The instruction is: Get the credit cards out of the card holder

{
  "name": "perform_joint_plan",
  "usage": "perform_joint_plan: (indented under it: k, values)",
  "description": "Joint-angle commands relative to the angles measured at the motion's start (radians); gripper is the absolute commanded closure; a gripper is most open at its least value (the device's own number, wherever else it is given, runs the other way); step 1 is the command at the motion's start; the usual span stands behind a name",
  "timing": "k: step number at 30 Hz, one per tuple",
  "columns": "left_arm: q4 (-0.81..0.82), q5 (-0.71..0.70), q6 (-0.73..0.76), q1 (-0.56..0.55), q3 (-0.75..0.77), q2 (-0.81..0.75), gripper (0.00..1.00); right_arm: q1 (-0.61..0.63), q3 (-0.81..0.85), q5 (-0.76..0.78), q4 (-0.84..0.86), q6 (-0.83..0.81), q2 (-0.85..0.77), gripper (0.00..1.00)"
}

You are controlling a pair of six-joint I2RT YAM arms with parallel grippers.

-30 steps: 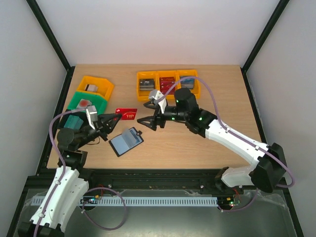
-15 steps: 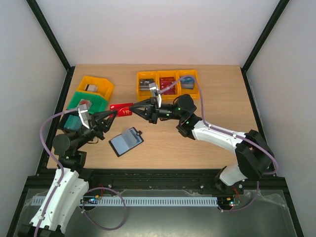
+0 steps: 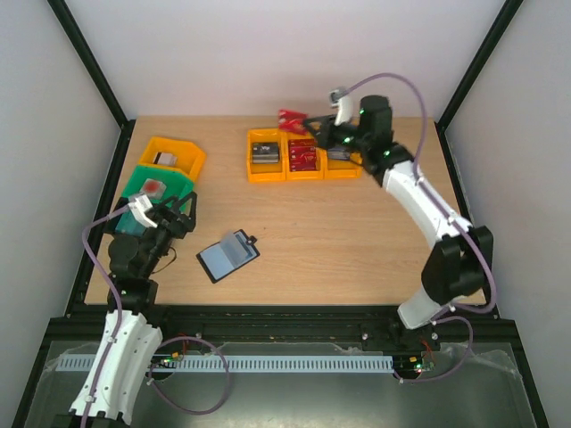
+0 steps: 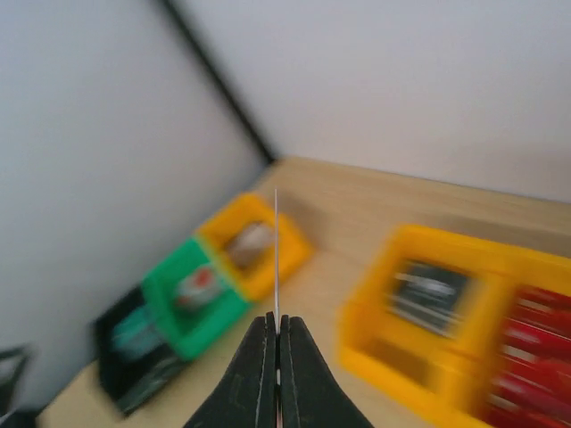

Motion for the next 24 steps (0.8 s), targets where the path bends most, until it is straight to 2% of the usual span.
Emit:
perform_joint_plan:
  k: [1, 4, 8, 13, 24]
  values:
    - [-0.145, -0.158, -0.030, 0.062, -0.077, -0.032, 0.01, -0.189, 0.137, 0.078, -0.464, -0.117, 0.177, 0.98]
    - [-0.155, -0.151, -0.058, 0.096, -0.120, -0.039, 0.01, -0.223, 0.234, 0.072, -0.508, -0.133, 0.313, 0.98]
    - [-0.151, -0.156, -0.043, 0.119, -0.129, -0.038, 0.01, -0.226, 0.451, 0.049, -0.649, -0.187, 0.517, 0.98]
    - [-0.146, -0.164, -0.043, 0.139, -0.136, -0.034, 0.01, -0.225, 0.690, 0.007, -0.712, -0.150, 0.718, 0.98]
    - [-0.125, -0.176, -0.049, 0.168, -0.147, -0.026, 0.01, -0.225, 0.884, 0.062, -0.667, -0.036, 0.924, 0.98]
